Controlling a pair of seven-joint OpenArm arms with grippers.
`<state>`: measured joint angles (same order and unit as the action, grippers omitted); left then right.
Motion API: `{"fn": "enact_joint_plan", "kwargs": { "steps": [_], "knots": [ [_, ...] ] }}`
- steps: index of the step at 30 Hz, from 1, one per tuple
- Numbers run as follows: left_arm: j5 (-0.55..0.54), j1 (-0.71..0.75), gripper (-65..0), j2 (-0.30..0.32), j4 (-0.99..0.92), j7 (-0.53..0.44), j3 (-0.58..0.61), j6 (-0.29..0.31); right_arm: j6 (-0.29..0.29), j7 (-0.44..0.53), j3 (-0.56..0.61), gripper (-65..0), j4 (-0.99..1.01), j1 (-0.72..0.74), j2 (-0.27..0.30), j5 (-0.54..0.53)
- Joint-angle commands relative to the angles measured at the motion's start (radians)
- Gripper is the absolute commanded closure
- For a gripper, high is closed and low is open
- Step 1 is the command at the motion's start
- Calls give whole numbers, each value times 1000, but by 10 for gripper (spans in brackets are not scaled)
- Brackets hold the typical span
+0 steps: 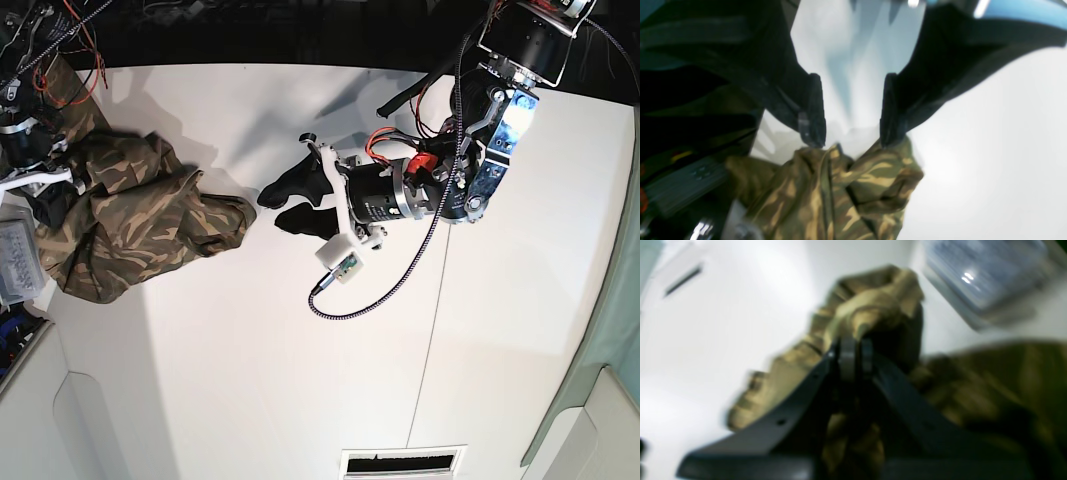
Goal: Layout the t-shirt on the table in an organized manner, then fold the t-shirt properly
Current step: 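Grasp the shirt with the left gripper and pull it toward itself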
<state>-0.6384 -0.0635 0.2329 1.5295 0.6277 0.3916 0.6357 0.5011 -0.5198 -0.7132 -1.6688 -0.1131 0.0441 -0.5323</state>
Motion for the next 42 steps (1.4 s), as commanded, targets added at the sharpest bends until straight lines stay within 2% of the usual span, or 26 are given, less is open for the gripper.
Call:
{"fn": "enact_joint_plan", "kwargs": {
  "steps": [1,4,8,11,15,18,21,23,24,25,26,27,28,32,34,37,42],
  "knots": [
    [2,-17,-302,1,16,-25,-6,3,35,6,5,0,-18,21,11,-74],
    [29,-17,-301,21,16,-22,-7,3,57,-65,32,0,-45,52,2,-209],
    [0,-17,-301,93,16,-22,-7,3,64,-92,84,0,-207,51,-55,-216],
    [-30,-16,-301,154,16,-25,-7,3,64,-106,167,0,-339,52,-92,-200],
    [-35,-16,-301,204,16,-25,-7,3,64,-67,381,0,-417,55,-121,-101],
    [-34,-12,-301,239,16,-25,-7,-8,63,-55,620,0,-399,57,-130,60],
    [-28,-8,-301,273,16,-26,-10,-72,60,-50,866,0,-322,57,-130,259],
    [-14,1,-301,283,16,-26,-38,-82,51,-47,979,0,-245,58,-129,327],
    [-15,7,-301,283,16,-26,-63,-83,44,-45,1019,-39,-211,58,-126,345],
    [-15,18,-301,283,16,-27,-95,-82,32,-45,1046,-153,-186,57,-124,354],
    [-16,27,-301,283,16,-30,-128,-82,17,-47,1062,-255,-171,55,-123,354],
    [-16,39,-301,283,16,-34,-164,-82,17,-48,1068,-326,-170,51,-122,353],
    [-16,51,-301,283,16,-35,-200,-82,17,-49,1068,-353,-173,51,-122,351],
    [-28,101,-301,283,16,-37,-322,-82,14,-45,1053,-351,-217,55,-122,350],
    [-41,113,-301,283,16,-37,-363,-82,-6,-44,1026,-351,-241,63,-122,350],
    [-53,114,-301,283,16,-32,-400,-82,-65,-43,950,-351,-245,93,-122,373],
    [-93,137,-301,283,16,-22,-469,-76,-200,-37,779,-351,-243,105,-122,465]
  ]
}}
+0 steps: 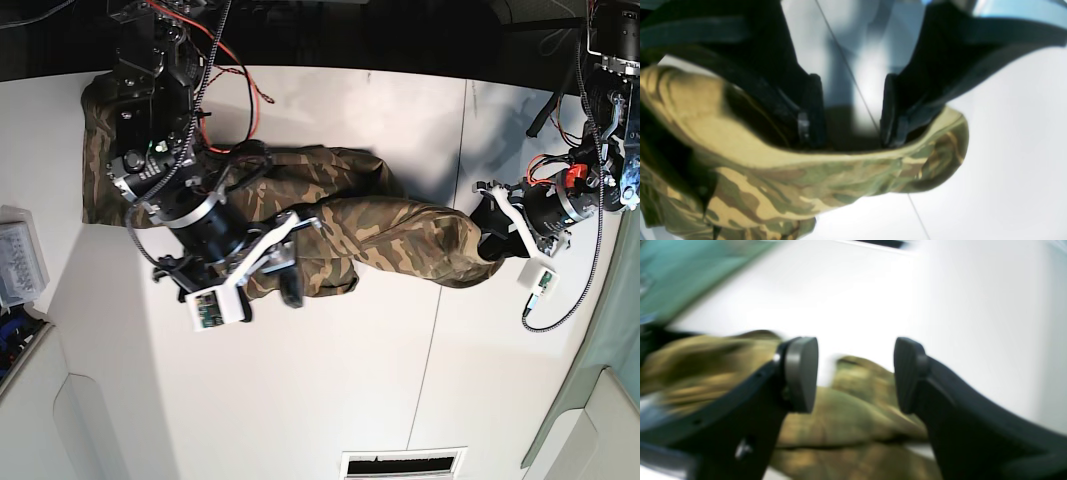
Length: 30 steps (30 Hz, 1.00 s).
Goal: Layout the t-shirt on the table in an organized manner, then fold the t-shirt properly
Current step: 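Grasp the shirt with the left gripper and pull it toward itself, then hold the shirt ends with both grippers and stretch it lengthwise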
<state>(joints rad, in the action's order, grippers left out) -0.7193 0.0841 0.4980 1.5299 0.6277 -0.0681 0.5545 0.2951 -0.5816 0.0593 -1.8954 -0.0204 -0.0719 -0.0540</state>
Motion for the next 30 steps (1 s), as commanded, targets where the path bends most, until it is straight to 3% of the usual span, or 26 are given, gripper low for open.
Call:
{"fn": "enact_joint_plan", "kwargs": {
  "steps": [1,7,11,14,22,28,30],
  "knots": [
    [-46,-5,-301,18,16,-22,-39,18,-13,24,-27,-351,-14,12,-6,-8],
    [-167,2,-301,18,16,-13,-180,34,-76,36,-188,-351,66,12,-5,-1],
    [-175,1,-301,14,16,-11,-163,41,-118,129,-266,-351,203,15,-5,7],
    [-170,-3,-301,10,16,-11,-120,40,-136,146,-292,-351,310,29,-6,4],
    [21,-3,-301,-69,7,-57,-8,8,-135,202,-294,-351,552,106,-36,-122],
    [94,-4,-301,-71,-29,-117,0,-21,-132,225,-286,-351,631,148,-79,-175],
    [106,-6,-301,-71,-60,-124,0,-21,-132,234,-286,-306,642,158,-79,-182]
  ]
}}
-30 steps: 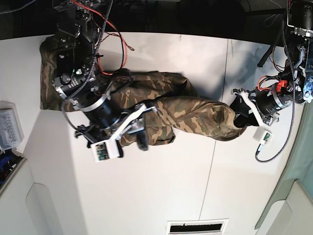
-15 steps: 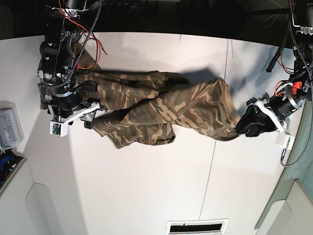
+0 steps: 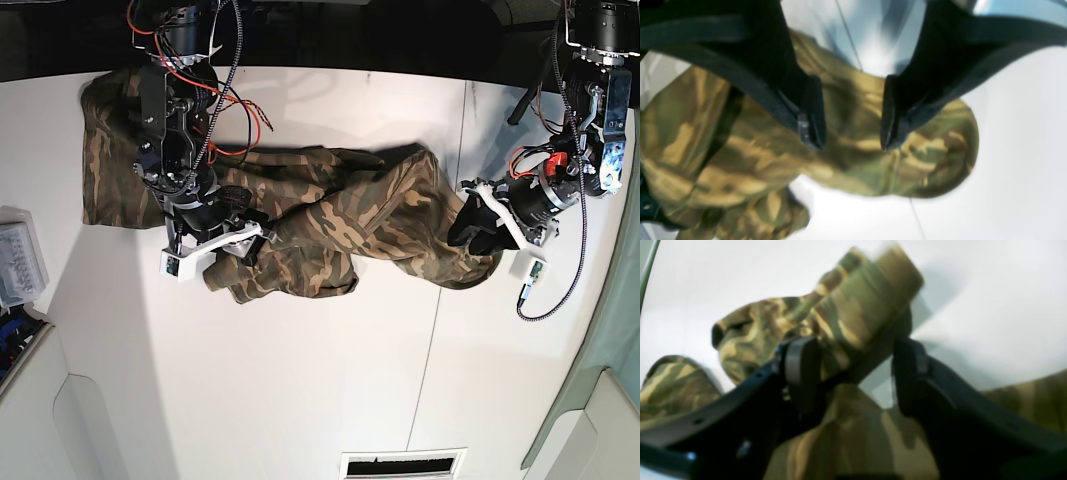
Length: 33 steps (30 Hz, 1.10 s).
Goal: Layout the t-shirt on the table in an organized manner, then fold the t-shirt properly
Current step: 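Hold the shirt ends with both grippers and stretch it lengthwise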
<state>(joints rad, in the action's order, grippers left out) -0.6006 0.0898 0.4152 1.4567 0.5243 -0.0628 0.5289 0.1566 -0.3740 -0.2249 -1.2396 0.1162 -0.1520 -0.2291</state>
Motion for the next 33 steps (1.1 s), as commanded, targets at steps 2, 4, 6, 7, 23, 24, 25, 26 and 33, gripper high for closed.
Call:
{"fn": "enact_joint_plan", "kwargs": {
  "steps": [2,4,6,7,23,24,25,26,33],
  "knots": [
    [-5,-16,-301,11,-34,-32,-6,5,7,27,-2,-187,-11,25,2,-6],
    [-5,-24,-301,11,-90,-36,-6,5,26,27,-2,-55,-11,25,2,-6],
    [-5,-33,-301,11,-142,-50,-6,6,61,26,-2,0,-11,24,2,-6],
    [-5,-38,-301,11,-166,-58,-5,6,87,26,-2,0,-11,25,2,-5],
    [27,-195,-301,15,-425,-72,-1,6,406,-251,-2,0,-558,-219,3,-409],
    [28,-206,-301,18,-435,-70,-1,6,411,-304,-2,0,-616,-248,6,-473],
    [35,-216,-301,20,-443,-66,-1,6,418,-354,-2,0,-670,-280,10,-549],
    [45,-223,-301,21,-447,-60,-1,6,420,-399,-2,0,-723,-312,14,-625],
    [36,-248,-301,48,-451,-26,-1,5,446,-446,223,0,-949,-525,98,-712]
  ]
}}
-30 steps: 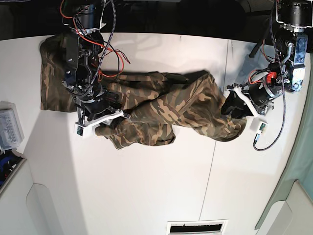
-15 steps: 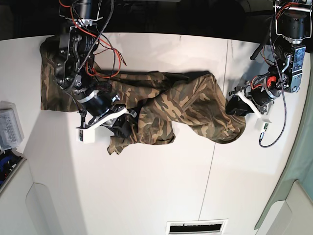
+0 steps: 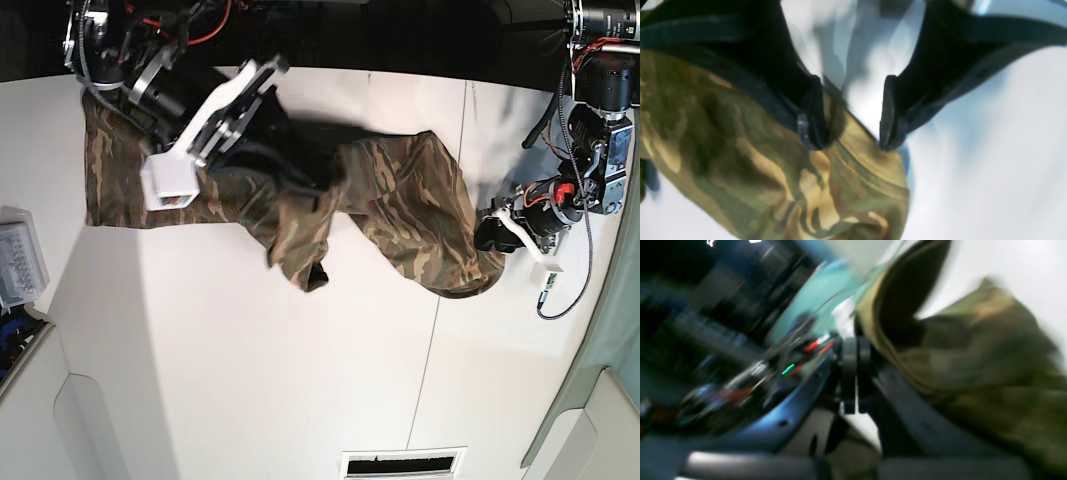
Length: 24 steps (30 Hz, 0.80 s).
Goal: Layout the t-shirt on the table in an organized manner, then fold the t-shirt properly
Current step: 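Hold the shirt ends with both grippers and stretch it lengthwise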
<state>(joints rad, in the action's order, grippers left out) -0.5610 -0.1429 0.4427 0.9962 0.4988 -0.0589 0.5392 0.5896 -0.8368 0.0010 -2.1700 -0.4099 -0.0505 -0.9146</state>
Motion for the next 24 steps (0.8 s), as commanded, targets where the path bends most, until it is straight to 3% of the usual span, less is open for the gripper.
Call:
{"fn": "enact_joint_plan", "kwargs": {
  "steps": [1,5,9,12,14,18,24],
  "knots": [
    [-9,-15,-301,28,10,2,-5,-5,14,17,54,0,-21,-16,11,-13],
    [-66,-18,-301,69,10,27,-5,-3,8,57,246,0,-16,-47,69,157],
    [-110,-20,-301,110,11,42,-5,45,0,124,270,-21,-16,-45,84,301],
    [-168,-21,-301,140,11,60,-5,104,-3,137,269,-319,-16,-34,84,337],
    [-221,-21,-301,155,22,61,-5,146,-8,156,269,-408,-16,-12,84,365],
    [-286,-20,-301,169,108,133,-5,159,-73,159,233,-407,-16,43,83,476],
    [-349,-18,-301,170,252,201,-5,159,-276,174,46,-407,-16,58,83,663]
  ]
}}
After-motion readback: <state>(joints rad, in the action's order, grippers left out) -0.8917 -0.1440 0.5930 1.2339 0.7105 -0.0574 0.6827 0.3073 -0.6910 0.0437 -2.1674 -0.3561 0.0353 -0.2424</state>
